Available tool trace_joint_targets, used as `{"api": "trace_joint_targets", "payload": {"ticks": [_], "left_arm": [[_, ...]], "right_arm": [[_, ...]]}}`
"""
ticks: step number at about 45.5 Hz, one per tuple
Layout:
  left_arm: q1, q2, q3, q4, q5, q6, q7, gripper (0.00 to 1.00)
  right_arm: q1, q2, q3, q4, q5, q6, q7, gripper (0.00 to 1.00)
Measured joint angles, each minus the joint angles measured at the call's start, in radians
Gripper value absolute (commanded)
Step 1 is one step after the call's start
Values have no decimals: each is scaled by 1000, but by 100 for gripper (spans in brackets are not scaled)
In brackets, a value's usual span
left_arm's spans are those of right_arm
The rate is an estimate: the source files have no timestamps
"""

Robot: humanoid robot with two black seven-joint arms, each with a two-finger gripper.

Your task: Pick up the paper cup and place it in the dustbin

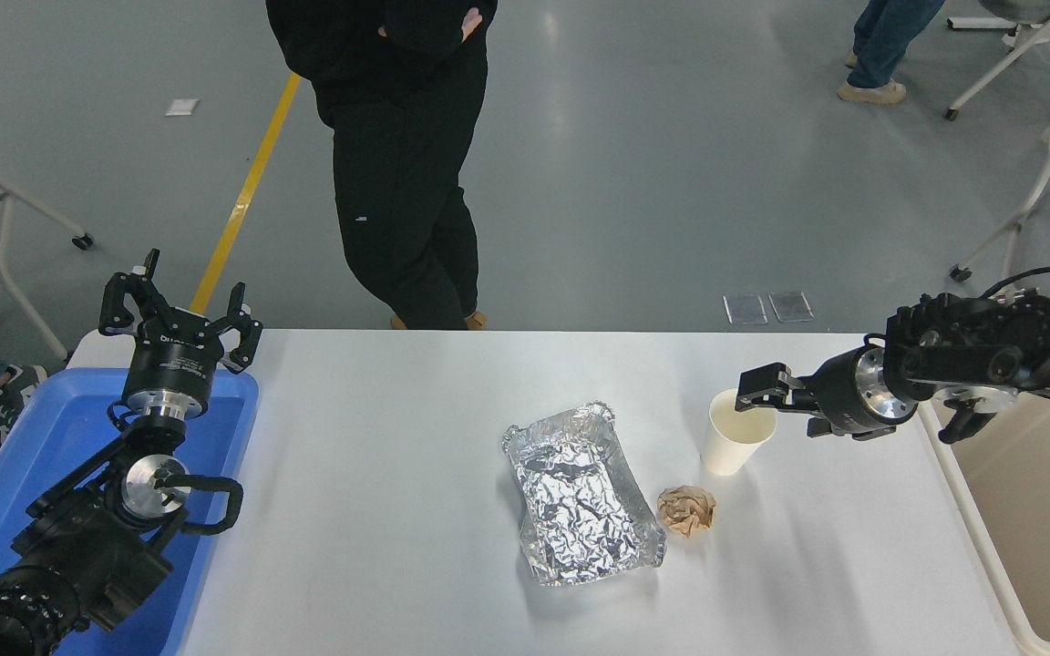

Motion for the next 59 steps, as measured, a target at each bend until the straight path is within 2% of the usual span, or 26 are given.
{"api": "trace_joint_targets", "payload": {"ticks": [4, 7, 9, 14, 15, 16, 43, 59], "left_arm": [[0, 0, 0, 0, 0, 0, 0, 99], [0, 0, 0, 0, 0, -1, 0, 99], [0, 0, 0, 0, 0, -1, 0, 99], [0, 0, 0, 0, 0, -1, 0, 99], [0, 0, 0, 0, 0, -1, 0, 99], [0, 0, 0, 0, 0, -1, 0, 99], [0, 0, 0, 0, 0, 0, 0, 99], [0, 0, 0, 0, 0, 0, 0, 99]], "right_arm": [[-36, 15, -1, -33, 16, -19, 0, 95], [-61, 24, -2, -55, 27, -31, 0, 83], [-74, 29, -2, -68, 33, -39, 1, 67], [-98, 37, -1, -95, 43, -62, 2, 12], [-101, 38, 0, -98, 44, -65, 3, 3], [-104, 39, 1, -102, 45, -69, 3, 0], [-100, 74, 11, -119, 50, -101, 19, 0], [97, -32, 2, -30, 46, -61, 21, 0]]}}
